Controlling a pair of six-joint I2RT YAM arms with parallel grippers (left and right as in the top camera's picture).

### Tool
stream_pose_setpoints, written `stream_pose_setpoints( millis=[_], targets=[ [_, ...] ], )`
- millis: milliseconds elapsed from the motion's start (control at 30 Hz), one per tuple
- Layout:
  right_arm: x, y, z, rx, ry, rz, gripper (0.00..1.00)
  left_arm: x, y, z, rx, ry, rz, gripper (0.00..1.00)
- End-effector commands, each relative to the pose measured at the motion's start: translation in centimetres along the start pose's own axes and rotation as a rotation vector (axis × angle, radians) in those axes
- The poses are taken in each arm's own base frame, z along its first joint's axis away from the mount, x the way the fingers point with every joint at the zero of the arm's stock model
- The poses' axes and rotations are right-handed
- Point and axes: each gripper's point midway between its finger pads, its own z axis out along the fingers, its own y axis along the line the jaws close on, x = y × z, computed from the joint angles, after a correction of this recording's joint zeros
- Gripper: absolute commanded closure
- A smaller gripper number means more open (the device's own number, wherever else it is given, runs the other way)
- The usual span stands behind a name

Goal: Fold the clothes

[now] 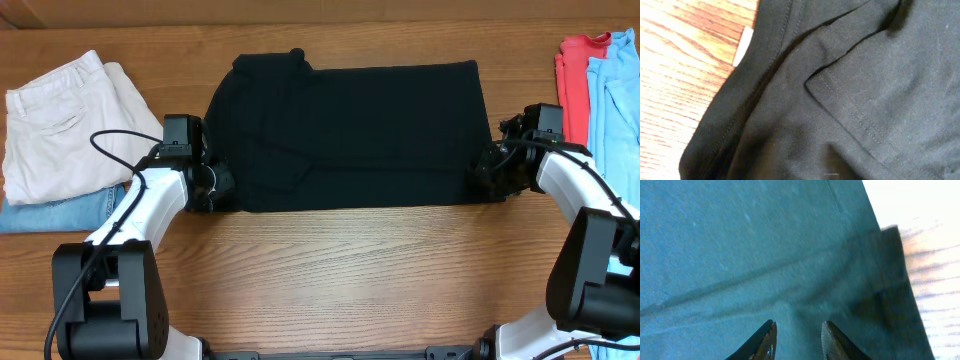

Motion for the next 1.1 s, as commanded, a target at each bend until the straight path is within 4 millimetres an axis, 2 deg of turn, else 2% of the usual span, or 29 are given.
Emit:
stream_pose_setpoints(
  millis=[0, 167, 267, 467, 700, 833, 1067],
  targets=[
    [0.2, 0.5, 0.3, -0.022, -0.002, -0.024, 0.67, 0.0, 0.1, -0.3, -0.012, -0.021, 0.012, 0.96],
    [0.4, 1.3, 0.5, -0.031, 0.001, -0.092, 0.67, -0.3, 0.0, 0.6, 0.004, -0.047, 0.010, 0.96],
    [0.8, 1.6, 0.7, -0.022, 0.011, -0.127, 0.67, 0.7, 0.6, 1.4, -0.009, -0.015, 0.000, 0.96],
    [0.5, 1.1, 0.8, 0.013, -0.002, -0.131, 0.67, 2.1, 1.4, 2.8, -0.033, 0.042, -0.007, 0.96],
    [1.2, 0.8, 1.0, 0.023, 0.028, -0.123, 0.68, 2.4, 1.6, 3.4, -0.039, 0.059, -0.009, 0.96],
    [1.1, 0.2, 1.4, 0.048, 0.030, -0.121, 0.78, 2.4, 1.6, 3.4, -0.039, 0.058, -0.009, 0.95],
    [1.4, -1.1, 2.8, 0.100, 0.049, -0.115, 0.82, 2.3, 1.6, 3.4, -0.038, 0.056, -0.009, 0.95]
  ],
)
